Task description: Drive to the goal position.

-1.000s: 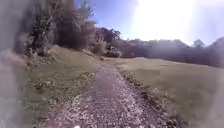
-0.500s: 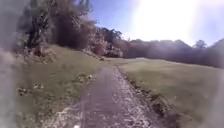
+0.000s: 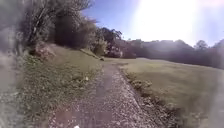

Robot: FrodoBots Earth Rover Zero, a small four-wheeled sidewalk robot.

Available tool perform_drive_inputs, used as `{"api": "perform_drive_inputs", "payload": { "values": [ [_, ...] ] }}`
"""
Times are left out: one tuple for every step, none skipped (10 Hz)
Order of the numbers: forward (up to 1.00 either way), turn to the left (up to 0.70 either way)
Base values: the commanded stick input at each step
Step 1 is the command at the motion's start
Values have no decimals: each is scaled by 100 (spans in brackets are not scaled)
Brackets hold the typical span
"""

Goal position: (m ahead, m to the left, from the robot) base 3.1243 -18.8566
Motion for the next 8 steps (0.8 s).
{"api": "perform_drive_inputs", "payload": {
  "values": [
    [100,0],
    [100,0],
    [100,6],
    [100,4],
    [100,2],
    [100,0],
    [100,0],
    [100,0]
  ]
}}
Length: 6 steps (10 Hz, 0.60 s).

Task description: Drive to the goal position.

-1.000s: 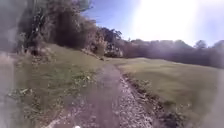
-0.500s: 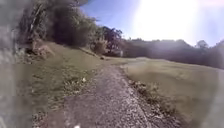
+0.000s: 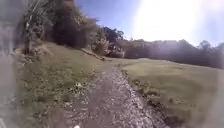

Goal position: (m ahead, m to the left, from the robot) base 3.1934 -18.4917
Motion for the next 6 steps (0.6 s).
{"api": "perform_drive_inputs", "payload": {
  "values": [
    [100,0],
    [100,0],
    [100,0],
    [100,0],
    [100,0],
    [100,0]
  ]
}}
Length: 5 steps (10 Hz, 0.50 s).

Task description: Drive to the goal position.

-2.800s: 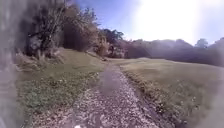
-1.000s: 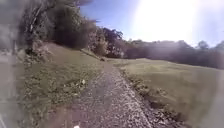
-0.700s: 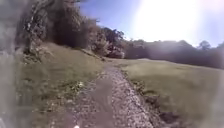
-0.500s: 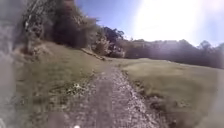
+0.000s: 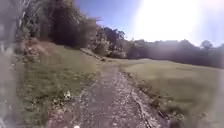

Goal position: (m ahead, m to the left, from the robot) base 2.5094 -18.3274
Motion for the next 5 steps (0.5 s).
{"api": "perform_drive_inputs", "payload": {
  "values": [
    [100,3],
    [100,-14],
    [100,-37],
    [100,-40],
    [100,8]
  ]
}}
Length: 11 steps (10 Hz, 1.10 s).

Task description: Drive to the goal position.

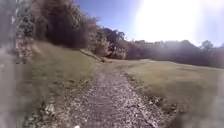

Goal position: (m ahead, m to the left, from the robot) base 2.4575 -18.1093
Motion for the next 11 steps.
{"api": "perform_drive_inputs", "payload": {
  "values": [
    [100,0],
    [100,0],
    [100,0],
    [100,0],
    [100,0],
    [100,0],
    [100,0],
    [100,0],
    [100,0],
    [100,0],
    [100,0]
  ]
}}
